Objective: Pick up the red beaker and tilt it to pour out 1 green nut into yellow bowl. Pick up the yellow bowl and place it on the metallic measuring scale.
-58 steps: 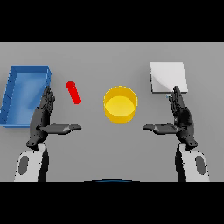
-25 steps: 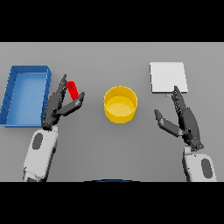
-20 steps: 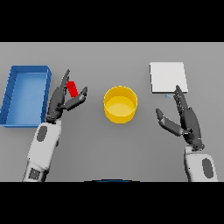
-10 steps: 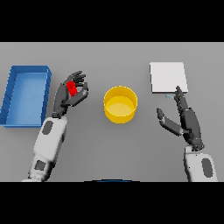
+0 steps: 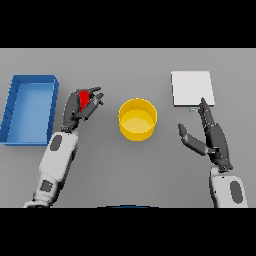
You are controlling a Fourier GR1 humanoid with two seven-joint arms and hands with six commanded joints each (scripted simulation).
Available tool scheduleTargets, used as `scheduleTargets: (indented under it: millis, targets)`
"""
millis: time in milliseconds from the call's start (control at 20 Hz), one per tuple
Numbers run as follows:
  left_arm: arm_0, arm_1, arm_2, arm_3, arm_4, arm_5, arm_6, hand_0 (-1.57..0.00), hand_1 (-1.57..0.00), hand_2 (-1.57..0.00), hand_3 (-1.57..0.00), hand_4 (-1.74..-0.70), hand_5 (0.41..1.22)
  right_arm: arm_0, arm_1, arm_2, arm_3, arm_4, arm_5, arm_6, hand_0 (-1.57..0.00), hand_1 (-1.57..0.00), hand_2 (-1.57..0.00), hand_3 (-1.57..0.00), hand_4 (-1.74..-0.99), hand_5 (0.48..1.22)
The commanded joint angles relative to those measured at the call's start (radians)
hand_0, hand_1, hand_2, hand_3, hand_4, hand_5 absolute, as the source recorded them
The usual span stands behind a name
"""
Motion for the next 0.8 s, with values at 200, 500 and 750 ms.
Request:
scheduleTargets:
  millis: [200,500,750]
  targets:
    - [-0.006,-0.01,-0.006,-0.06,-0.015,0.009,0.026,-1.54,-1.54,-1.54,-1.5,-1.5,1.206,0.002,0.001,-0.003,0.007,-0.003,0.0,0.003,0.0,0.0,0.0,0.0,-1.292,0.656]
    - [-0.001,0.04,-0.072,-0.227,-0.094,-0.01,0.134,-1.56,-1.56,-1.56,-1.55,-1.55,1.195,-0.003,0.0,0.01,0.006,0.014,0.001,-0.016,0.0,0.0,0.0,0.0,-1.285,0.662]
    - [-0.036,0.088,-0.154,-0.249,-0.173,-0.01,0.231,-1.57,-1.57,-1.56,-1.56,-1.62,1.158,0.003,-0.008,0.002,0.006,0.007,0.007,-0.002,0.0,0.0,0.0,0.0,-1.277,0.675]
